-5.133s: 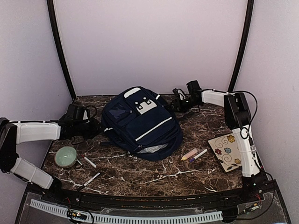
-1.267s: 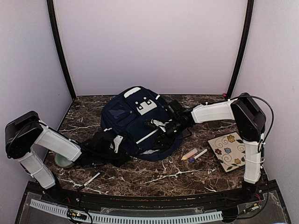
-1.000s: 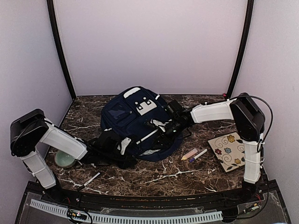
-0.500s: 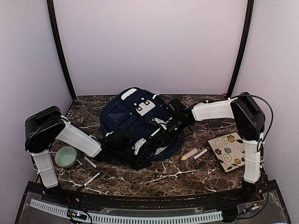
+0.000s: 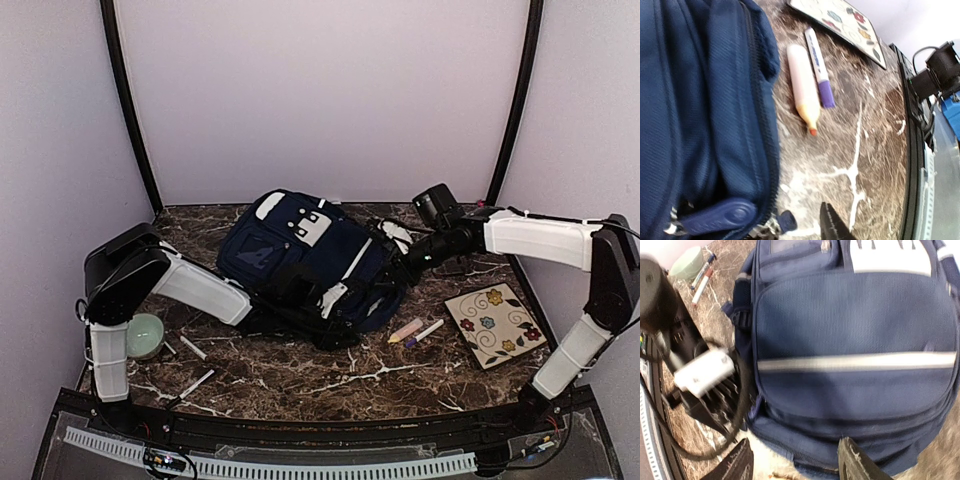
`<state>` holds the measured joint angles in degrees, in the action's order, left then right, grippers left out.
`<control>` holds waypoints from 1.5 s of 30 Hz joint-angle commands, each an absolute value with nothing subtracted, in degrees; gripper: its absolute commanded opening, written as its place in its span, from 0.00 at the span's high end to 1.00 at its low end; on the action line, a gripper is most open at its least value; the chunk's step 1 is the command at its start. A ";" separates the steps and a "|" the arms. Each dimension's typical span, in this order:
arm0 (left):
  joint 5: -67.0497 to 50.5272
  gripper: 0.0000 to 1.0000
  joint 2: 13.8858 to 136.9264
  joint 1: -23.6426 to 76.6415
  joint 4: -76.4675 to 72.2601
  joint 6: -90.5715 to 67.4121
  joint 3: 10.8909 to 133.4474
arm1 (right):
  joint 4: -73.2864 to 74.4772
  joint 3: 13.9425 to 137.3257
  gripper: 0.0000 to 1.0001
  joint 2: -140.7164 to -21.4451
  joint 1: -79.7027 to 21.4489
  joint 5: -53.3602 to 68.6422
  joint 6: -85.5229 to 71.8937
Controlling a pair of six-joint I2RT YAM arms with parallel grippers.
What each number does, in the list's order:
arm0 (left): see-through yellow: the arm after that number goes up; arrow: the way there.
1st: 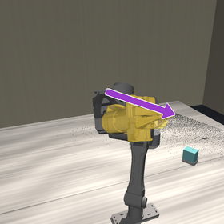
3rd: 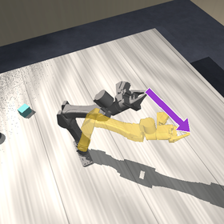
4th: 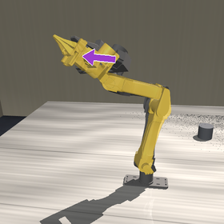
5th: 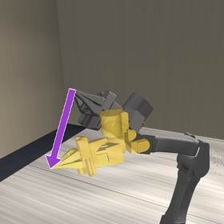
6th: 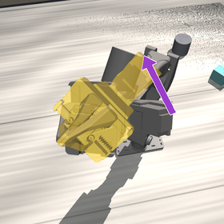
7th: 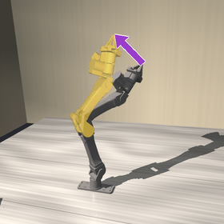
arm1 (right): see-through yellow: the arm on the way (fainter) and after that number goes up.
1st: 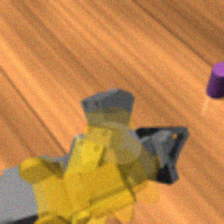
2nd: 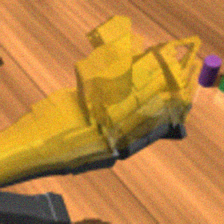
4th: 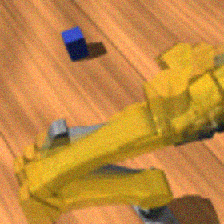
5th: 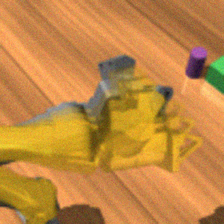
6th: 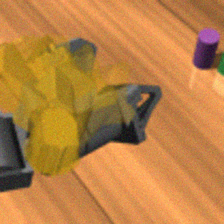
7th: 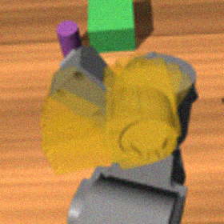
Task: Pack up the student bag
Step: Zip the largest pocket of the bag in the student bag, then move the student bag to the center of the board.
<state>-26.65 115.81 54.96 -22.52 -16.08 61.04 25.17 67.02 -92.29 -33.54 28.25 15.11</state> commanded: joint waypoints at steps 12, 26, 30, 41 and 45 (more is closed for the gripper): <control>-15.60 0.62 92.43 55.37 -8.94 0.99 46.28 | 28.37 55.34 0.44 -89.58 -40.06 29.75 15.95; 1.93 0.62 90.95 55.20 -25.06 -1.69 39.47 | 13.06 56.12 0.42 -99.78 -46.92 22.24 -1.29; 3.67 0.62 91.24 55.20 -30.16 1.04 37.99 | 9.65 56.46 0.41 -101.97 -46.85 19.43 -5.00; -9.58 0.60 100.37 55.16 -23.86 15.78 47.08 | 7.23 55.65 0.46 -100.77 -41.41 15.67 -5.16; -8.91 0.59 104.55 55.20 -22.32 18.49 51.02 | 5.15 54.25 0.47 -100.36 -38.35 16.44 -3.87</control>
